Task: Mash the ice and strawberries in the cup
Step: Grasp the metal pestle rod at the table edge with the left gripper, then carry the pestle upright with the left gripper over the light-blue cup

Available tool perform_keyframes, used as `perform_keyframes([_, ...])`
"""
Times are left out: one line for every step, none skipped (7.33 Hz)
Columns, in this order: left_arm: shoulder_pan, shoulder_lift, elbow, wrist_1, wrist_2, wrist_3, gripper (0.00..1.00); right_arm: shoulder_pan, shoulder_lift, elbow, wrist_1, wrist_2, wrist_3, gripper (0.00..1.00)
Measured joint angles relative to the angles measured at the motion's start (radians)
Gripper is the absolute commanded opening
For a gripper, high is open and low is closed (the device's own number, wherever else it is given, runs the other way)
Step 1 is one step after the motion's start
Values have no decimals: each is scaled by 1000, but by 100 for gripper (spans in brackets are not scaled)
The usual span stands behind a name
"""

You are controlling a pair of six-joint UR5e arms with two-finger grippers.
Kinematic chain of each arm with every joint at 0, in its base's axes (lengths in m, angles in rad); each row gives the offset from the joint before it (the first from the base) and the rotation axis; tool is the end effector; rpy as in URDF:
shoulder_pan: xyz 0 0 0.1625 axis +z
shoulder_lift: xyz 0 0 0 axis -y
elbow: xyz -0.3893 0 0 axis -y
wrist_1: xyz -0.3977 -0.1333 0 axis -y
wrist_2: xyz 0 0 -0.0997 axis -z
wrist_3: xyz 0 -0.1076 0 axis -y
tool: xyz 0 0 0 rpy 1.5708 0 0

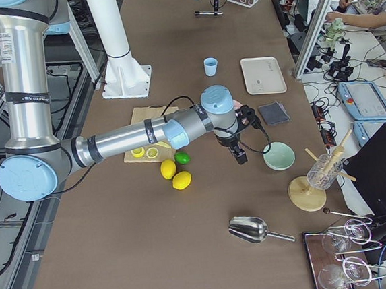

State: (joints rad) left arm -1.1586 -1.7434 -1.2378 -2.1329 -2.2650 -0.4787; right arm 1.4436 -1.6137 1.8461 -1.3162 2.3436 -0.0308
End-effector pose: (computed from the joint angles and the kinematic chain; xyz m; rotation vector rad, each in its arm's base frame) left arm 0.1747 -0.5605 0.6467 0.0527 0.7834 0.0764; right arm -0.0050 -0.4979 0.4813 0.4268 -0.7813 -0.3355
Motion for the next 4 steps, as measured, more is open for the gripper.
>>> perform_keyframes([0, 7, -20, 0, 1, -2, 0, 0, 0, 3, 0, 1, 0, 98])
perform_keyframes([-1, 20, -63, -1, 41, -9, 0, 0, -1, 9, 0, 3, 1, 98])
perform_keyframes([1, 23, -119, 0, 105, -27, 0, 0, -1, 13, 0, 5, 1, 98])
perform_keyframes([5, -8, -170, 5, 139, -76, 0, 0, 1, 13, -3, 6, 1, 98])
